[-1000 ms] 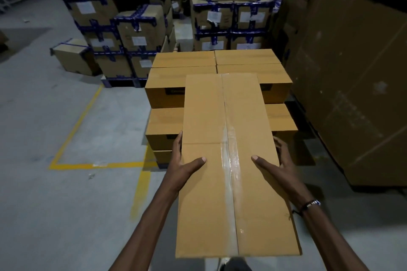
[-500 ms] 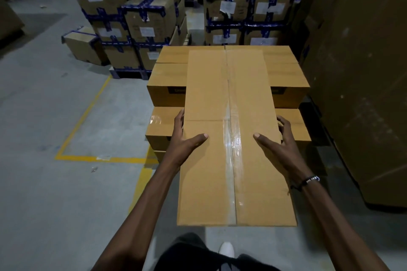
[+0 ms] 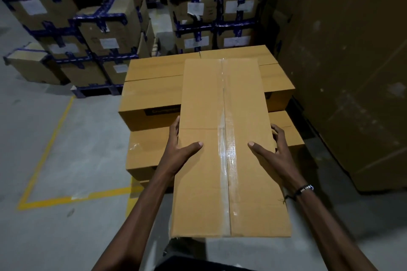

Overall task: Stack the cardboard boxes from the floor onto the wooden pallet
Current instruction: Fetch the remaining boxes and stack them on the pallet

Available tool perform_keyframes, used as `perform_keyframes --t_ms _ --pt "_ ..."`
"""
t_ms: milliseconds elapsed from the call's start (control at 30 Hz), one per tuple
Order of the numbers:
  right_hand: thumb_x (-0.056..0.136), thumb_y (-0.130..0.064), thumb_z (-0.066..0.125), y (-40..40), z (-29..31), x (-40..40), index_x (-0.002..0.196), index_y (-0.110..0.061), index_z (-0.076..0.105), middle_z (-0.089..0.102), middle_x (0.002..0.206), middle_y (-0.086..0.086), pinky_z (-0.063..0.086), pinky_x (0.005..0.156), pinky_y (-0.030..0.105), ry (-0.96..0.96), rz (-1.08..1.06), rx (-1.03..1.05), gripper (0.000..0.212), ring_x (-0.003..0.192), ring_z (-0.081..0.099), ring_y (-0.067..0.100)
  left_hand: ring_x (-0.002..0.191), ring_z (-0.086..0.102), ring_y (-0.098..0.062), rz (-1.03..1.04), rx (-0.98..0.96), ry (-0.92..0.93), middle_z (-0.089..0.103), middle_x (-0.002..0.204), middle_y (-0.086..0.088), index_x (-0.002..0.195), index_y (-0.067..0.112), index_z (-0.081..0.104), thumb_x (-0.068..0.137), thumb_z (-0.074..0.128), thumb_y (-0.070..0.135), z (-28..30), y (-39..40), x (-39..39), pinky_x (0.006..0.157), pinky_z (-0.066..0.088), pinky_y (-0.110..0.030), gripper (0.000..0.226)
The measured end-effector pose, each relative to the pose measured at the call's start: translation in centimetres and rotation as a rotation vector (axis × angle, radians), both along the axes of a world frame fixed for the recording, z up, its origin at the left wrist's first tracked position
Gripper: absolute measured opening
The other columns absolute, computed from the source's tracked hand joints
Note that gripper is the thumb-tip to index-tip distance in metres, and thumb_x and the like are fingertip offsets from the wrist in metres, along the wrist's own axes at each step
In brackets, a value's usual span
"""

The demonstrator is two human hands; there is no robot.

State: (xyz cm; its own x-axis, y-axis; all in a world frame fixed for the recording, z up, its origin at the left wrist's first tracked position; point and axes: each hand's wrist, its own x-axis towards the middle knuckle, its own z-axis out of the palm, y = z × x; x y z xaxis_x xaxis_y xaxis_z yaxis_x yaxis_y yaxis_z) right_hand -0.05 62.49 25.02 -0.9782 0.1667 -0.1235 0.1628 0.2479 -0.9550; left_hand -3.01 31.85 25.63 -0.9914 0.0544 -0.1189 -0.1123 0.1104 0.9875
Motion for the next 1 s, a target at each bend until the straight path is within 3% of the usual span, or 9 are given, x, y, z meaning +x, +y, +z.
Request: perform_keyframes --t_ms 200,267,367,467,600,833,933,1000 --pt "0.077 -0.052 0.085 -3.3 -0.7 -5.2 0.149 -0.047 0.026 0.042 0.151 -0.009 0.041 0.104 0.041 0.014 -0.176 -0.038 0.093 0.137 0.043 0.020 0.147 0.041 -0.018 -0.176 -0.019 -0.019 0.035 0.163 0.017 0.149 0.070 0.020 0.071 0.090 0.048 -1.0 -2.2 -11.1 0.116 0.042 -0.058 0.107" --pt "0.077 -0.051 0.086 -4.6 -0.8 -6.4 0.148 -0.049 0.028 0.044 0.149 -0.010 0.044 0.108 0.046 -0.002 -0.240 -0.066 0.092 0.136 0.045 0.019 0.149 0.039 -0.021 -0.249 -0.040 -0.034 0.031 0.166 0.016 0.143 0.077 0.019 0.071 0.091 0.049 -0.9 -2.9 -14.5 0.115 0.042 -0.059 0.105" --pt "0.073 -0.056 0.088 -6.6 -1.2 -7.4 0.146 -0.051 0.030 0.049 0.146 -0.010 0.046 0.110 0.056 0.003 -0.357 -0.089 0.093 0.134 0.049 0.018 0.145 0.041 -0.021 -0.362 -0.038 -0.046 0.031 0.165 0.013 0.151 0.068 0.017 0.075 0.090 0.043 -0.7 -3.6 -18.8 0.114 0.044 -0.059 0.108" --pt "0.069 -0.061 0.089 -8.4 -1.0 -8.1 0.146 -0.053 0.030 0.049 0.147 -0.010 0.046 0.109 0.058 -0.009 -0.472 -0.128 0.098 0.135 0.050 0.020 0.154 0.029 -0.022 -0.472 -0.078 -0.039 0.025 0.169 0.012 0.152 0.065 0.017 0.075 0.090 0.045 -0.3 -3.4 -22.5 0.118 0.037 -0.058 0.108" --pt "0.070 -0.057 0.090 -9.1 -1.3 -9.2 0.143 -0.056 0.032 0.054 0.142 -0.013 0.050 0.106 0.057 0.003 -0.593 -0.169 0.093 0.130 0.055 0.017 0.150 0.015 -0.006 -0.588 -0.105 -0.012 0.015 0.172 0.013 0.160 0.052 0.014 0.087 0.085 0.029 0.0 -1.5 -25.9 0.113 0.030 -0.040 0.105" --pt "0.076 -0.047 0.089 -8.0 -2.3 -11.3 0.131 -0.065 0.036 0.056 0.139 -0.014 0.050 0.107 0.054 0.035 -0.767 -0.170 0.079 0.127 0.058 0.015 0.153 0.012 0.000 -0.769 -0.115 -0.061 0.017 0.171 0.017 0.152 0.065 0.021 0.079 0.089 0.036 -1.3 3.3 -32.0 0.125 0.029 -0.052 0.104" --pt "0.080 -0.040 0.087 -6.8 -2.8 -12.1 0.133 -0.063 0.036 0.056 0.139 -0.013 0.049 0.108 0.055 0.032 -0.815 -0.199 0.077 0.127 0.058 0.016 0.148 0.012 0.006 -0.818 -0.107 -0.071 0.017 0.169 0.019 0.154 0.062 0.021 0.081 0.089 0.033 -1.8 6.0 -33.5 0.124 0.029 -0.046 0.103" --pt "0.080 -0.040 0.087 -5.9 -3.4 -12.7 0.140 -0.056 0.032 0.054 0.140 -0.013 0.049 0.108 0.056 0.019 -0.853 -0.197 0.082 0.127 0.057 0.018 0.142 0.023 0.009 -0.848 -0.105 -0.099 0.026 0.160 0.024 0.156 0.057 0.022 0.084 0.087 0.027 -2.4 8.0 -34.9 0.117 0.034 -0.036 0.101"
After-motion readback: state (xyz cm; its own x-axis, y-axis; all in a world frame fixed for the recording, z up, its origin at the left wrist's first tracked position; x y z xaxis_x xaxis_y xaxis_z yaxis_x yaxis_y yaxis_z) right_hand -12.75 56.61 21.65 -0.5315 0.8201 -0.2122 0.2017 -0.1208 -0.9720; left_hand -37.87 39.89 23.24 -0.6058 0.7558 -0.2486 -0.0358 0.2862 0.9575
